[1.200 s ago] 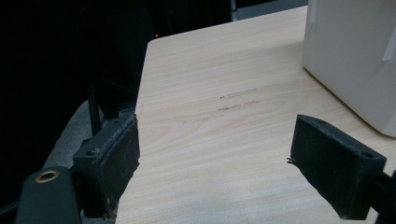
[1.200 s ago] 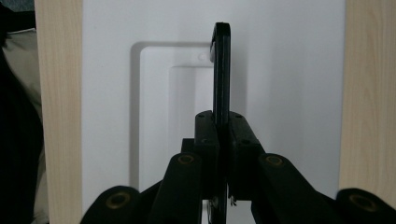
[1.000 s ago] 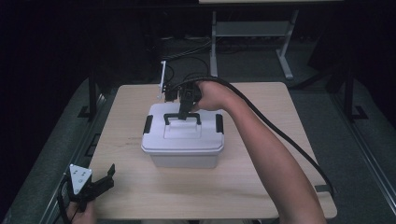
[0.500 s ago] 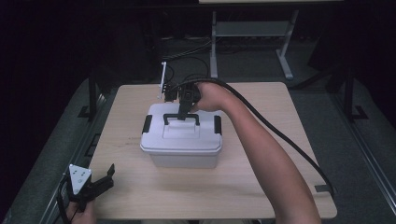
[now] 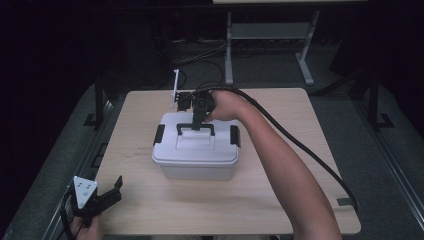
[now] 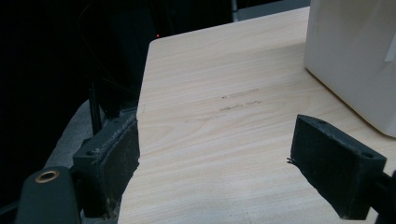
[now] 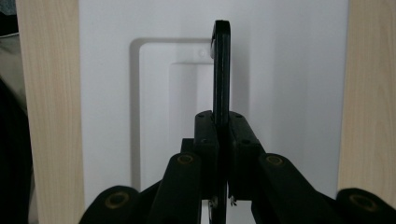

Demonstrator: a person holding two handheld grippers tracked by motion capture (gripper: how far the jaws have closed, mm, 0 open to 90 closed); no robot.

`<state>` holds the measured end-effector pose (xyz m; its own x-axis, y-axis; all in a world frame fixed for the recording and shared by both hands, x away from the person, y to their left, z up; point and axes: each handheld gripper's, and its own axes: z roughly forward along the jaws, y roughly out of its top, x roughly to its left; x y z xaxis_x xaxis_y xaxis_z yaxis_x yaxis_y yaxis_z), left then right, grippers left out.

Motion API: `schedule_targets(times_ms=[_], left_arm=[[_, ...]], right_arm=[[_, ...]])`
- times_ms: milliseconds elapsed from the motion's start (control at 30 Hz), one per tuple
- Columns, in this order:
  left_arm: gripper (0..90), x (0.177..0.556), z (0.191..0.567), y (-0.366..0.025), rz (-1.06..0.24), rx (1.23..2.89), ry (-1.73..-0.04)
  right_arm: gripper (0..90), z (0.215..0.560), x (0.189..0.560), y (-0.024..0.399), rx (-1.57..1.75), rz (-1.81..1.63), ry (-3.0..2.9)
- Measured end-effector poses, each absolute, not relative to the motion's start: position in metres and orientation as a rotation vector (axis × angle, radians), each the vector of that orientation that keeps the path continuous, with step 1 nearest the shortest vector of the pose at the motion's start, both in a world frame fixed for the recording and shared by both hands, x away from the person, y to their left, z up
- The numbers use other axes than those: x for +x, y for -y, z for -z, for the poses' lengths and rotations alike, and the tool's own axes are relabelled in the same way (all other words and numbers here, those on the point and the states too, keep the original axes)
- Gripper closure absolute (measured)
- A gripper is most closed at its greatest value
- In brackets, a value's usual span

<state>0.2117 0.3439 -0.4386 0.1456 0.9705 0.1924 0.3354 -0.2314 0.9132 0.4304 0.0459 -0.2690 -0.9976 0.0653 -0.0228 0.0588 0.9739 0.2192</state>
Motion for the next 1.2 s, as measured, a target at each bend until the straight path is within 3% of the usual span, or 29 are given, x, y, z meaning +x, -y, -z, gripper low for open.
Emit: schedule_targets(times_ms=[300,1200], left_arm=[[15.0,0.2116,0.4385,-0.3434,-1.095,1.69,-1.267],[15.0,0.2111,0.4384,-0.3409,-1.093,1.698,-1.261]], right_arm=[[83.0,0.2692,0.4312,-0.0442,0.103,-0.349,-3.095],[68.1,0.2613,0.422,-0.0358,0.106,-0.372,-3.103]])
